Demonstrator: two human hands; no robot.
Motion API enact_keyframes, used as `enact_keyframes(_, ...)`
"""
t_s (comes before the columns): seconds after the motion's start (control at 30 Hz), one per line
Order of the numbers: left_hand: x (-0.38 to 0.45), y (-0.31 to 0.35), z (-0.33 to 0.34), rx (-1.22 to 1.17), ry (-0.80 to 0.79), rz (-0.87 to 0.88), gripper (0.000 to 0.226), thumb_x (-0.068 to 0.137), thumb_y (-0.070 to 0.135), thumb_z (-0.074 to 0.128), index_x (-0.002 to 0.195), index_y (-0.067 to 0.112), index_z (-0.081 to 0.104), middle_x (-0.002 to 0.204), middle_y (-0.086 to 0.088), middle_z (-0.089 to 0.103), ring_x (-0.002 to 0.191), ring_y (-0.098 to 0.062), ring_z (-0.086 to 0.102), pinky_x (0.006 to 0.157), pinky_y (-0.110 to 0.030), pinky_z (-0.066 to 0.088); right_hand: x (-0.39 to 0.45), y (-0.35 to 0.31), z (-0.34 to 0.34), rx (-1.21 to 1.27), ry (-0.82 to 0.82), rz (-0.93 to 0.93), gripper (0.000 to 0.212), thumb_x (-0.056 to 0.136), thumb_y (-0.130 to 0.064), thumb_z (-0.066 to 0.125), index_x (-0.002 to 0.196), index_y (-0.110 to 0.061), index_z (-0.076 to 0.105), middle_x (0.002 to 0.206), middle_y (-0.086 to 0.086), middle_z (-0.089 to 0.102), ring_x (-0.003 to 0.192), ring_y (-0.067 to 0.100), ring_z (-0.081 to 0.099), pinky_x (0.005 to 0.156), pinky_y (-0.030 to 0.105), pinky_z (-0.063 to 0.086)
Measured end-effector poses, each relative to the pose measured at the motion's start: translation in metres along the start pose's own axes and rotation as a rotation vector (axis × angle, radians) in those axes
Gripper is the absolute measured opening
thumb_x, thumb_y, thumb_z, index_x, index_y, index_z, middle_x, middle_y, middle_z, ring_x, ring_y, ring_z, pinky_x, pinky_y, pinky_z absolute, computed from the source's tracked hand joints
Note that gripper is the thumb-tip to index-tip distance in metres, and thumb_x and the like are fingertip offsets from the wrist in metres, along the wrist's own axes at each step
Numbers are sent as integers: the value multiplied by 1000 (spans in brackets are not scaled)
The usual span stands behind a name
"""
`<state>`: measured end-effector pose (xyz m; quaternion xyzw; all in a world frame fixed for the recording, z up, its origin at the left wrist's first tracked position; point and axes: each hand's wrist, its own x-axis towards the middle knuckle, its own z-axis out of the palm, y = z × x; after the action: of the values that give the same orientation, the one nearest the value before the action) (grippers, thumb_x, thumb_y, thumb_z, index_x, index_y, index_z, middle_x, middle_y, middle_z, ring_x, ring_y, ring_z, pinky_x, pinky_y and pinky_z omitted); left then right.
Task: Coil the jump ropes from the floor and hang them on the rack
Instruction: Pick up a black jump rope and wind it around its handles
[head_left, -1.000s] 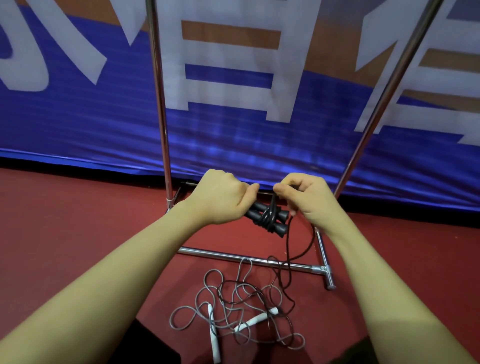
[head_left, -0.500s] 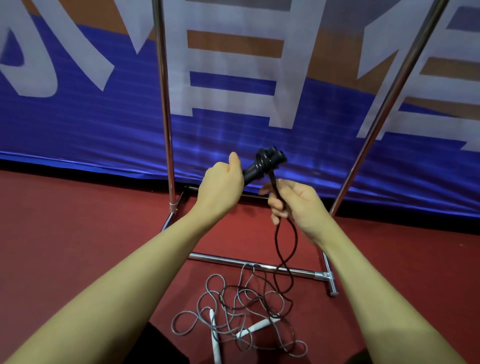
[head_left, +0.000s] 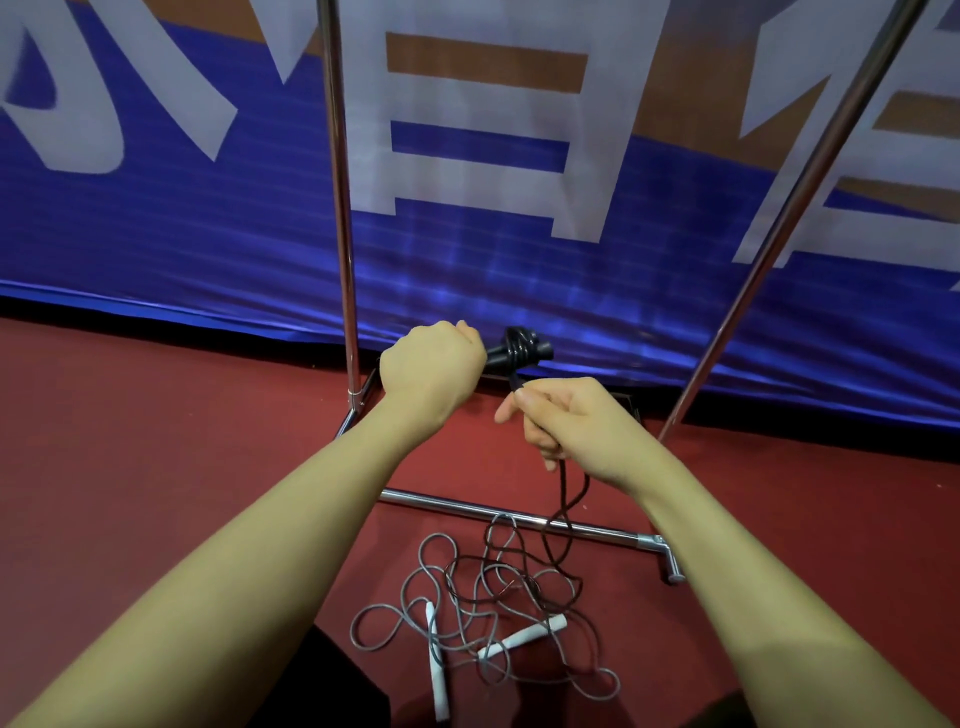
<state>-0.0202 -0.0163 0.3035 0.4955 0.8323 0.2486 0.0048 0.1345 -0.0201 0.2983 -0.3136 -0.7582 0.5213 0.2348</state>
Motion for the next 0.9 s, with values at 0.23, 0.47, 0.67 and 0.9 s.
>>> enact_keyframes(0.23,-2,-7,11,182,-75,192,45,101,30,29,106,3,64,114,-19,63,106,-38,58,82,-35,40,-4,-9,-7,-128,92,-24,29,94,-17,56,66,-15,62,41,-10,39,41,5,34,44,22,36)
enact_keyframes(0.47,-11,-2,6,266,-96,547,46,102,35,27,74,11,55,97,-19,66,93,-36,59,67,-31,28,1,-5,-25,-113,414,-44,40,90,-25,63,52,-14,53,35,-11,36,37,4,25,44,16,23)
enact_keyframes(0.67,-14,-2,-4,277,105,861,50,98,31,32,57,11,56,55,-11,55,53,-32,52,48,-26,11,2,0,-32,-44,417,-1,36,85,-25,68,53,-16,55,39,-11,43,41,8,32,48,24,28)
enact_keyframes(0.9,-15,-7,-11,44,271,939,49,87,27,36,39,17,34,30,-5,33,28,-25,23,51,-16,3,4,5,-32,119,383,-24,31,84,-16,66,55,-12,55,43,-9,48,39,6,38,42,16,34)
